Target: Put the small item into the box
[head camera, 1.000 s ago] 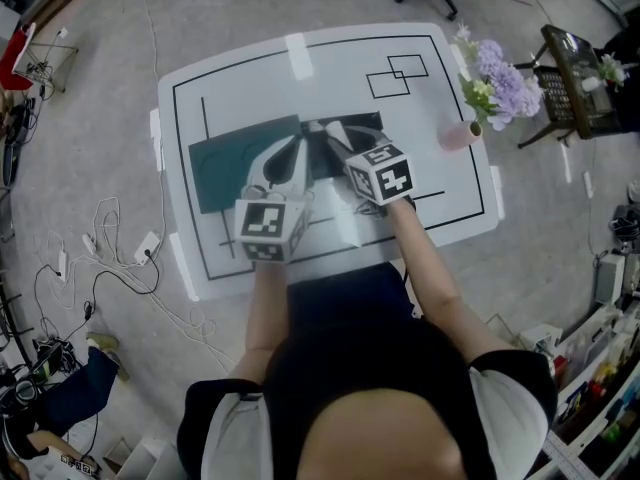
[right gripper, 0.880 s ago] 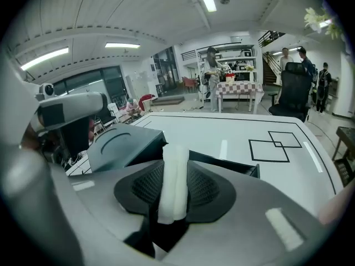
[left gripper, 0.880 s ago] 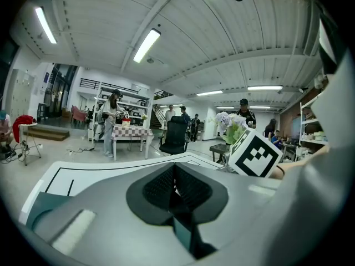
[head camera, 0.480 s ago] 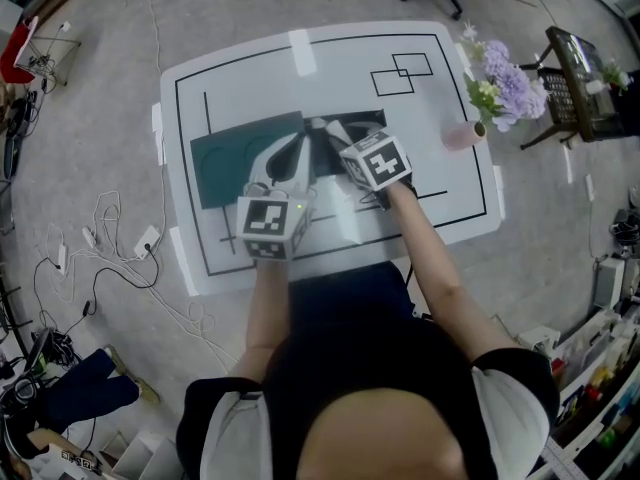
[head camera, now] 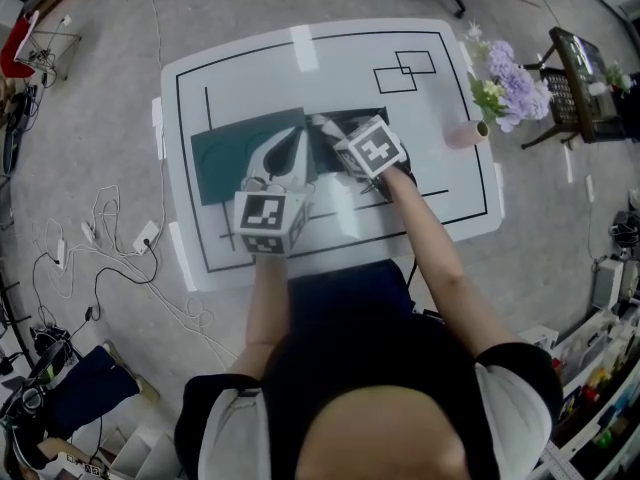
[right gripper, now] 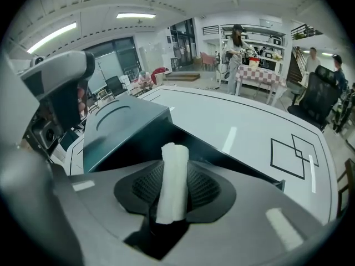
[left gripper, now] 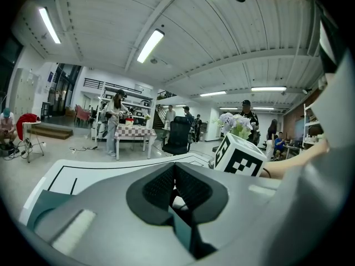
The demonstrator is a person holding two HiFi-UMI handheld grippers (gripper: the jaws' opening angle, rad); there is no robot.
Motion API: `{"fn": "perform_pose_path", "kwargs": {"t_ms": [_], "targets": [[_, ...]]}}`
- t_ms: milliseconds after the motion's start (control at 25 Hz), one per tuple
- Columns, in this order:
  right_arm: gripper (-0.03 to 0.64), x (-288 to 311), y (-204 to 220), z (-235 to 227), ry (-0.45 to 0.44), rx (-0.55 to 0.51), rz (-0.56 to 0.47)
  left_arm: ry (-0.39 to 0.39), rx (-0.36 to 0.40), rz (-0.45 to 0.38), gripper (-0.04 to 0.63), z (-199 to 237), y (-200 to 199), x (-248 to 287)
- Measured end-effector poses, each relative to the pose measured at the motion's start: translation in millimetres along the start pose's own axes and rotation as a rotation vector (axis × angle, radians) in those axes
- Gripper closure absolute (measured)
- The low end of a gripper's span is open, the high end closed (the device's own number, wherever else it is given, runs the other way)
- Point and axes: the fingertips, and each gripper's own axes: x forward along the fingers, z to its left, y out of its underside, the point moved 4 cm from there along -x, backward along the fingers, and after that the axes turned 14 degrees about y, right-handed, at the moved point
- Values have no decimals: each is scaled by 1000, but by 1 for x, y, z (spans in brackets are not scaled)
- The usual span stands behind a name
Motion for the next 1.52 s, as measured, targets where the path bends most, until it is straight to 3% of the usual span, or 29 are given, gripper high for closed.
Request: {"fn": "perform_pose_path", "kwargs": {"t_ms": [720,1520], "targets": [[477,4,1,-3,-30,40,54,7,-5,-1,584,6,0,-1],[347,-15,-3,-3,-27,65,2,57,14,2,584,-7,-3,-1]]}}
